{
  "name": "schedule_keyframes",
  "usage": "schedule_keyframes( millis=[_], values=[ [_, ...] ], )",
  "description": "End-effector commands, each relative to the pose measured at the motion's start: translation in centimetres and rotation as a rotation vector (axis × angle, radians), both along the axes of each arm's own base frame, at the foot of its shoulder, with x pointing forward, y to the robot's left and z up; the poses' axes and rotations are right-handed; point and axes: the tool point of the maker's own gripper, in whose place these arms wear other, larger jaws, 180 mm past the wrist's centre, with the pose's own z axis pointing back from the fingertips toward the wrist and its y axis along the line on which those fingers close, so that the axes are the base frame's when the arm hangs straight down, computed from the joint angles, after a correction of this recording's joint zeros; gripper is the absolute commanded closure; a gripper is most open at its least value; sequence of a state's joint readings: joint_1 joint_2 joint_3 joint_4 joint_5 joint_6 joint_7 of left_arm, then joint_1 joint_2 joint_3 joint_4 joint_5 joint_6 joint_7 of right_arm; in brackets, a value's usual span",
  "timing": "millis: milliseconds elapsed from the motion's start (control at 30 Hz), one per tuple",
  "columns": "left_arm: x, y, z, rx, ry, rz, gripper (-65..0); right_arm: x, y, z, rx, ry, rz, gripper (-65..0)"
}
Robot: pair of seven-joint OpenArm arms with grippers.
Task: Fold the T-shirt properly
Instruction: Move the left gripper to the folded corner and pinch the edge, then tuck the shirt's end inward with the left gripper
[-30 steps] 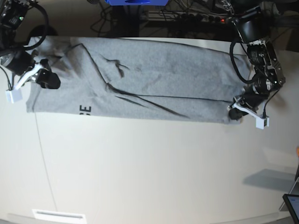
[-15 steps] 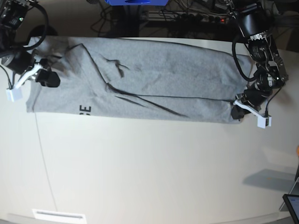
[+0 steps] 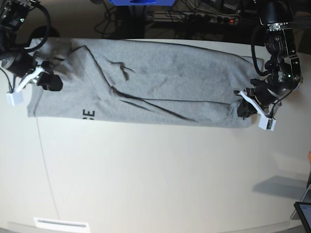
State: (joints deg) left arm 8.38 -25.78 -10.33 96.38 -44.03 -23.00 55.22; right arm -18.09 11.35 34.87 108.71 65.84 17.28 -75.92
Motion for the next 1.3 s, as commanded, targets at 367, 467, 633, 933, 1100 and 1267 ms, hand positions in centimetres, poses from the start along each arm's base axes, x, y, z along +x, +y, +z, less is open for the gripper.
schedule_keyframes(
  millis=[367,467,633,933,1100,1267],
  values=[
    [-1.3,3.0,0.8,0.12,0.031,-0.049,0.0,0.6,0.5,0.9,0.03,-0.047,-0.013,-15.8],
    [-1.3,2.8,0.7,0.147,0.05,-0.09,0.0,0.6,0.6,0.9,0.032,-0.047,-0.013,-15.8],
    [-2.1,1.1,-0.8,0.222,0.11,-0.21,0.0,0.6,0.6,0.9,0.034,-0.047,-0.014,-15.8],
    [-2.8,1.5,-1.6,0.528,0.129,-0.329,0.0,0.7,0.6,0.9,0.036,-0.047,-0.017,-15.8],
    [-3.3,2.2,-1.3,0.574,0.136,-0.354,0.0,0.7,0.6,0.9,0.036,-0.047,-0.017,-15.8],
    [-4.0,1.6,-0.5,0.593,0.119,-0.393,-0.3,1.0,0.6,1.1,0.035,-0.057,-0.017,-15.8]
  ],
)
